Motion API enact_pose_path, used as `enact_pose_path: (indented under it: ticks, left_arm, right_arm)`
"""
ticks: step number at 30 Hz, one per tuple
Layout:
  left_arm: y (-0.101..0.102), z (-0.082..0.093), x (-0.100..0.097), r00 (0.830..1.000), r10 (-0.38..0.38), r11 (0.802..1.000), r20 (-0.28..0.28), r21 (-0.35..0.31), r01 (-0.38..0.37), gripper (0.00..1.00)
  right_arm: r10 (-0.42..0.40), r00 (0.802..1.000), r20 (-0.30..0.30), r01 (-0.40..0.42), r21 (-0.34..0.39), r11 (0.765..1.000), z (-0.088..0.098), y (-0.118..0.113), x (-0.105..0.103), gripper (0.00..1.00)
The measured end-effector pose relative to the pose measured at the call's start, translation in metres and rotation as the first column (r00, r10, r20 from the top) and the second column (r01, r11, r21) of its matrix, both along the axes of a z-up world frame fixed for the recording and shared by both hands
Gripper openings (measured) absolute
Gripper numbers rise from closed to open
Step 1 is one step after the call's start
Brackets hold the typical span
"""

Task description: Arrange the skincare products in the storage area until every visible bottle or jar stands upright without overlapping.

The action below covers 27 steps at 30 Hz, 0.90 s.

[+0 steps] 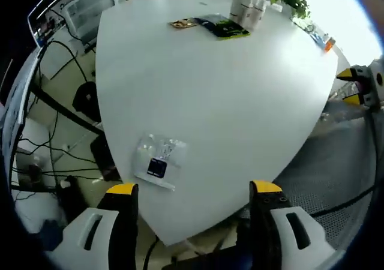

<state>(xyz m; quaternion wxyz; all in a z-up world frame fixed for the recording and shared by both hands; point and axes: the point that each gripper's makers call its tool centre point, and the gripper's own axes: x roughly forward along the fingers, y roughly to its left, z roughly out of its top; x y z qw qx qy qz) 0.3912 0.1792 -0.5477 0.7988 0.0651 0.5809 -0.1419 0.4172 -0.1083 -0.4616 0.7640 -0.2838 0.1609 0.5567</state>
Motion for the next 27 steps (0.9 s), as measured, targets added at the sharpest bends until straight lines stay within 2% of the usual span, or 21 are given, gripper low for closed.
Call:
enact_pose_path:
  ticks: [4, 6, 10, 14, 16, 19, 27]
  left_arm:
    - [0.014, -0.007, -0.001, 1.000, -0.014, 0.999, -0.019, 0.048, 0.015, 0.72]
    - [0.016, -0.005, 0.001, 1.000, -0.017, 0.998, -0.015, 0.059, 0.018, 0.72]
    - [0.025, -0.003, 0.018, 1.000, -0.020, 0.998, -0.005, 0.063, 0.020, 0.67]
    - [0.026, -0.003, 0.032, 0.999, -0.042, 0.997, 0.004, 0.069, 0.041, 0.66]
    - [0.028, -0.005, 0.035, 0.996, -0.088, 0.992, -0.024, 0.084, 0.089, 0.63]
    - [0.032, -0.008, 0.036, 0.983, -0.166, 0.977, -0.076, 0.125, 0.175, 0.52]
    - [0.030, -0.015, 0.043, 0.975, -0.199, 0.973, -0.097, 0.099, 0.209, 0.49]
  right_arm:
    - [-0.008, 1.000, -0.014, 0.008, 0.000, 1.000, -0.002, 0.000, 0.001, 0.29]
    - [-0.008, 1.000, -0.012, 0.008, 0.001, 1.000, -0.002, 0.000, 0.001, 0.29]
    - [-0.008, 1.000, -0.018, 0.008, 0.003, 1.000, -0.002, 0.000, 0.000, 0.28]
    - [-0.008, 1.000, -0.029, 0.009, 0.009, 1.000, -0.002, 0.001, 0.000, 0.27]
    - [-0.008, 0.999, -0.034, 0.009, 0.010, 1.000, -0.002, 0.001, 0.000, 0.27]
    - [-0.016, 0.999, -0.044, 0.017, 0.017, 1.000, -0.001, 0.001, 0.002, 0.26]
    - [-0.024, 0.998, -0.053, 0.026, 0.022, 0.999, -0.001, 0.000, 0.004, 0.25]
